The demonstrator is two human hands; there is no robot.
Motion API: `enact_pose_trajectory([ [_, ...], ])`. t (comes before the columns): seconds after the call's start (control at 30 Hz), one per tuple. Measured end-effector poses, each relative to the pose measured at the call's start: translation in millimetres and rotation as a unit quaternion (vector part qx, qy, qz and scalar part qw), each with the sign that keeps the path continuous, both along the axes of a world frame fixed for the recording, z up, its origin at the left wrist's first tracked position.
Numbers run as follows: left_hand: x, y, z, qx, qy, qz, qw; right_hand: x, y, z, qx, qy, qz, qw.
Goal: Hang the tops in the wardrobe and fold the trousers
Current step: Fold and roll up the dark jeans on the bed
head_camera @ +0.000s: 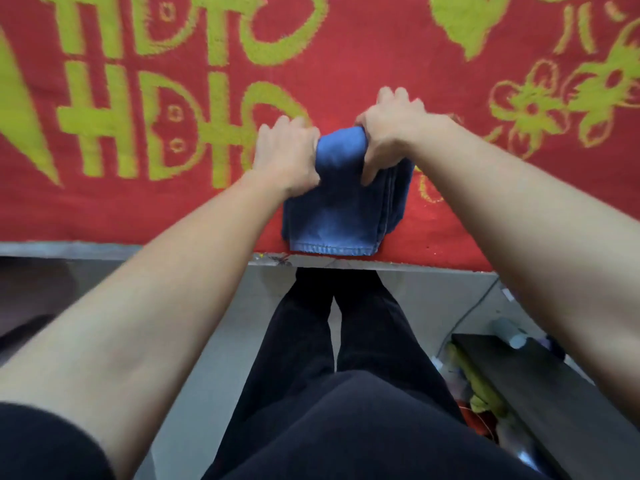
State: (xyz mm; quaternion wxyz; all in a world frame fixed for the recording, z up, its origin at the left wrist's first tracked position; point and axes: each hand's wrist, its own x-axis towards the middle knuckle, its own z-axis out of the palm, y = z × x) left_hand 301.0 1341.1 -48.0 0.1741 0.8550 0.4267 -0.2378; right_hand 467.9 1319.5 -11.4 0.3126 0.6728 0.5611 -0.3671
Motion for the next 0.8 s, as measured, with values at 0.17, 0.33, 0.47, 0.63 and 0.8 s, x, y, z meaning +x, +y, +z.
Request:
enact_pose_trajectory([
  [0.17, -29, -45, 25, 0.011, -0.034, 0.073, 0.997, -32, -39, 24, 0.064, 0.042, -0.039, 0.996],
  [0.33, -49, -73, 83, 0.032, -0.044, 0.076, 0.996, -52, -81, 73, 0.147, 0.033, -0.013, 0.989],
  [0.47, -81, -67, 136, 0.127, -0.070, 0.111, 0.983, -75, -69, 127, 0.218, 0.049, 0.031, 0.974],
  [0.63, -137, -50, 224, 0.258, -0.093, 0.151, 0.950, -125, -23, 221, 0.311, 0.051, 0.141, 0.939],
  [0.8, -206, -53, 315, 0.394, -0.080, 0.220, 0.889, -195, 5, 309, 0.405, 0.091, 0.246, 0.876],
])
